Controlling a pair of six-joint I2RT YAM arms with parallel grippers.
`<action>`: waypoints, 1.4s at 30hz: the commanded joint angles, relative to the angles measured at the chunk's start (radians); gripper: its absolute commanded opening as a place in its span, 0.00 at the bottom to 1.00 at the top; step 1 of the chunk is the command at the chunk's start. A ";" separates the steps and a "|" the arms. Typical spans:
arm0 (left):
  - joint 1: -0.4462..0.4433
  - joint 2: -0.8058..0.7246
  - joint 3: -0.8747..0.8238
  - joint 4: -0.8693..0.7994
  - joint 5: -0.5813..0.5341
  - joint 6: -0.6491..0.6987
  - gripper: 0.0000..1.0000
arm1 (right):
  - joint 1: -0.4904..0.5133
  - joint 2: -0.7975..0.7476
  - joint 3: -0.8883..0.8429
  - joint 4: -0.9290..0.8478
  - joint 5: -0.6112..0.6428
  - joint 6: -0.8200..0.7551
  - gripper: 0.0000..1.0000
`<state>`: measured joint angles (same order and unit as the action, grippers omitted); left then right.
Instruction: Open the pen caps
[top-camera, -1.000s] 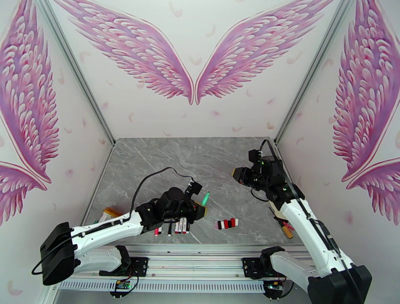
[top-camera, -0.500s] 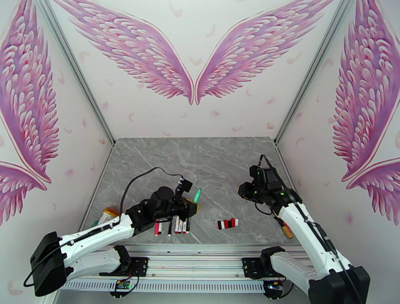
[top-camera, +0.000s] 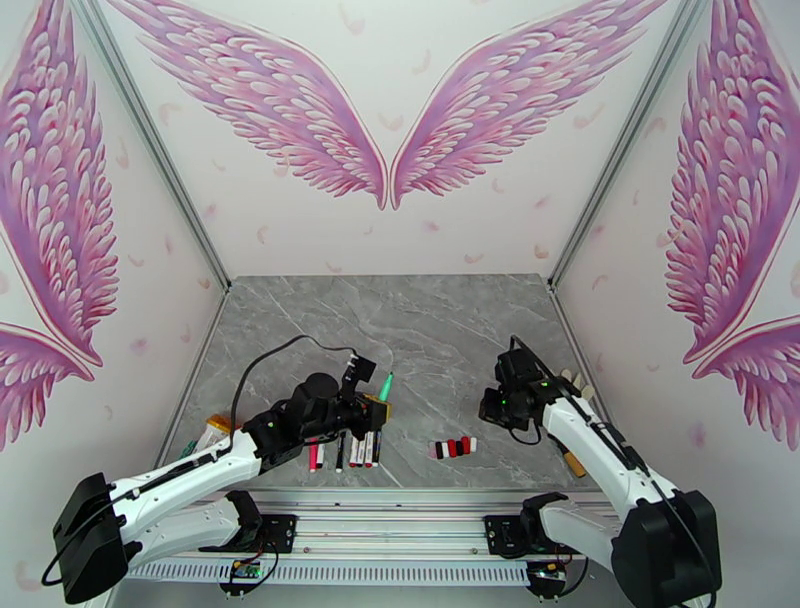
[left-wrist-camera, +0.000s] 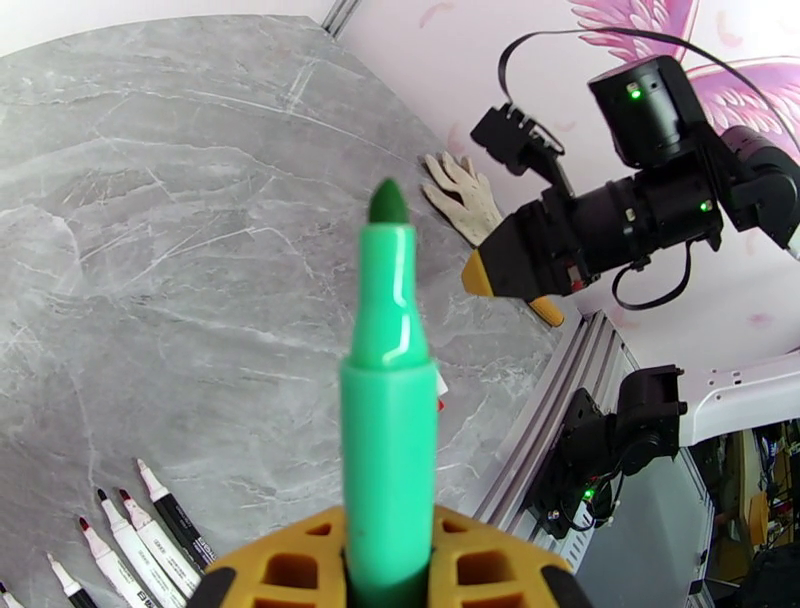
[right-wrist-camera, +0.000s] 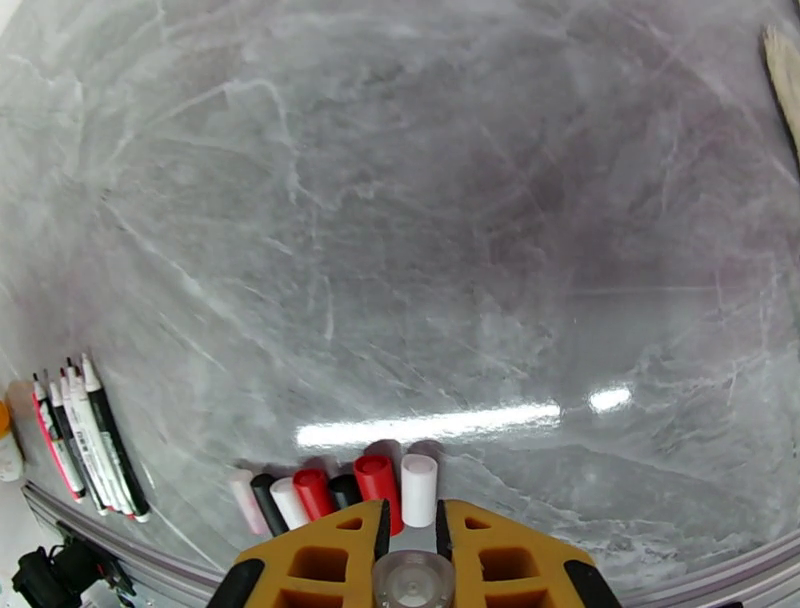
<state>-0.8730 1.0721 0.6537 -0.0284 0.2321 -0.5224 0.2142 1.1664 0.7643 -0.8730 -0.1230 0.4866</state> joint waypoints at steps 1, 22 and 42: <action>0.008 -0.017 -0.016 0.011 -0.010 0.019 0.05 | 0.036 0.021 -0.026 -0.032 0.066 0.058 0.12; 0.017 0.020 -0.006 0.017 0.012 0.011 0.05 | 0.091 0.097 -0.153 0.089 0.025 0.121 0.16; 0.015 0.040 -0.011 0.025 0.023 -0.019 0.05 | 0.090 0.074 -0.150 0.092 0.018 0.119 0.29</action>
<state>-0.8623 1.1057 0.6529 -0.0238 0.2462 -0.5316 0.2977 1.2568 0.6205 -0.7952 -0.0944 0.5953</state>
